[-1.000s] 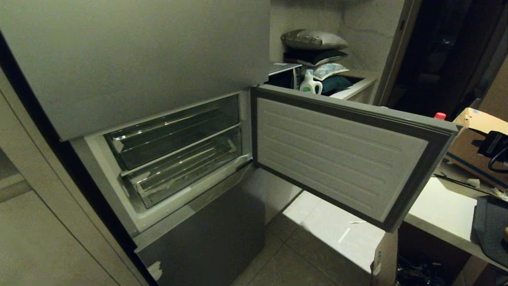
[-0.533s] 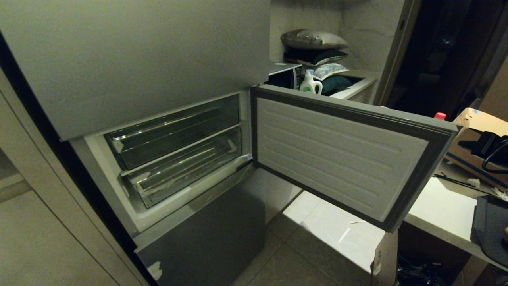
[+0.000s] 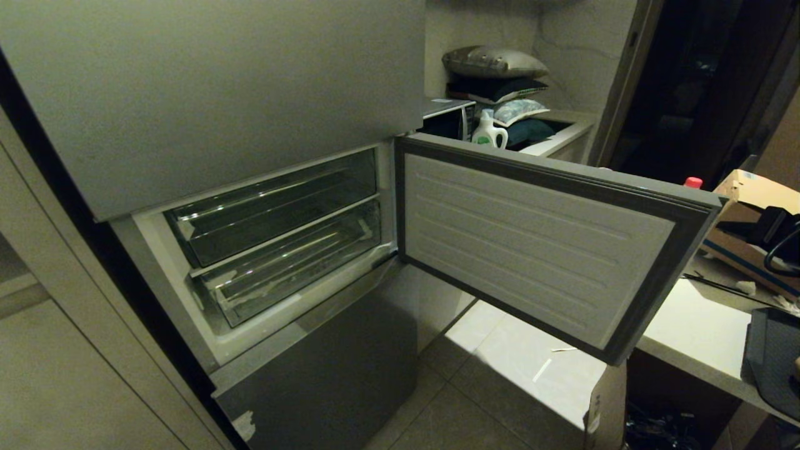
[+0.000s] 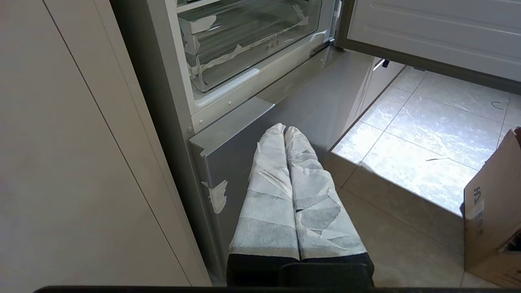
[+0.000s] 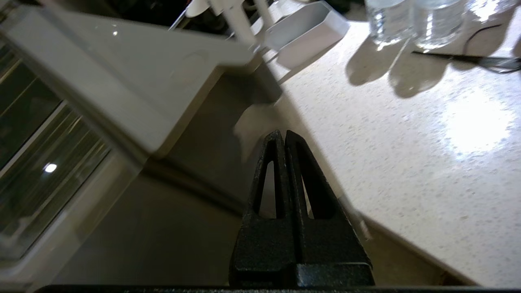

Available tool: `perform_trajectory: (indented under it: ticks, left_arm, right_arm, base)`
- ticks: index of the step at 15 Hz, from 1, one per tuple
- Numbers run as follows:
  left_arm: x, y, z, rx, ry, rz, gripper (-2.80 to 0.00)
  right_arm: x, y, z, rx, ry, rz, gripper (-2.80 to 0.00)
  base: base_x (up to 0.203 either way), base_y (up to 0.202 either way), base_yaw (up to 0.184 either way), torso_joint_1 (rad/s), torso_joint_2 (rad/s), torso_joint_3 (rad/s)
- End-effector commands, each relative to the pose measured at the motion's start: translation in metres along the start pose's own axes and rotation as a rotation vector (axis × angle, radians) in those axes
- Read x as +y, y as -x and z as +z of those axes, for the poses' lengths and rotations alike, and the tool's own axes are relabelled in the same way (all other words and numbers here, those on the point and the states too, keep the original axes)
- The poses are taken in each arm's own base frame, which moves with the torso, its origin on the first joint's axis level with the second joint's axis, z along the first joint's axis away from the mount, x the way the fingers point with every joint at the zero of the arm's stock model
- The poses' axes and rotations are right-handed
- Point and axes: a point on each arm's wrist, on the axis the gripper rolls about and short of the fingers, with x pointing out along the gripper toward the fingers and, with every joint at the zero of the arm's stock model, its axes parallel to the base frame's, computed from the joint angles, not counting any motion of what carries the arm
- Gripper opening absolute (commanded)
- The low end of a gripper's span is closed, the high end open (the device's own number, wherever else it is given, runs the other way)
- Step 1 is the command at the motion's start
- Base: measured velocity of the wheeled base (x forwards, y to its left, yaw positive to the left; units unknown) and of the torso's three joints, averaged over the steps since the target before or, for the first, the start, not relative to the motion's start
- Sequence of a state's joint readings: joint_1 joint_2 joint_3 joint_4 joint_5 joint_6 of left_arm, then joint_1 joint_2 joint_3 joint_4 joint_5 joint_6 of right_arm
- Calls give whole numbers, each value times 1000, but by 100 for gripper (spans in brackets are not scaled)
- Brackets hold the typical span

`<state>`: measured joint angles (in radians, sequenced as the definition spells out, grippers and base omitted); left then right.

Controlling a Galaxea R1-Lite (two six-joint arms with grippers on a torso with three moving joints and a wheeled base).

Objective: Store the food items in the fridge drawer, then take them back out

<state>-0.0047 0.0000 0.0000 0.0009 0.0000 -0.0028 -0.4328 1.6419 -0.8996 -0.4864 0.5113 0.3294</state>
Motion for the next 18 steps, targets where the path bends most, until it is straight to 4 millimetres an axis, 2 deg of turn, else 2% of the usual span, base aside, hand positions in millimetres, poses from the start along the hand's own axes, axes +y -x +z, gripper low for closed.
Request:
perform_trajectory:
  ticks: [1, 3, 5, 10, 18]
  left_arm:
    - [0, 0, 0, 2, 0, 0, -280]
    - [0, 0, 0, 1, 0, 0, -280]
    - [0, 0, 0, 2, 0, 0, -280]
    - [0, 0, 0, 1, 0, 0, -280]
    - [0, 0, 0, 1, 0, 0, -280]
  right_arm:
    - [6, 10, 2, -19, 5, 11, -280]
    - [0, 23, 7, -55, -3, -27, -280]
    - [-11, 27, 14, -83, -5, -70, -280]
    - [-33, 3, 14, -45, -38, -79, -280]
    - [-45, -21, 20, 5, -62, 65, -280]
  base:
    - [0, 0, 0, 0, 0, 0]
    - [0, 0, 0, 0, 0, 0]
    - [0, 0, 0, 0, 0, 0]
    - [0, 0, 0, 0, 0, 0]
    - [0, 0, 0, 0, 0, 0]
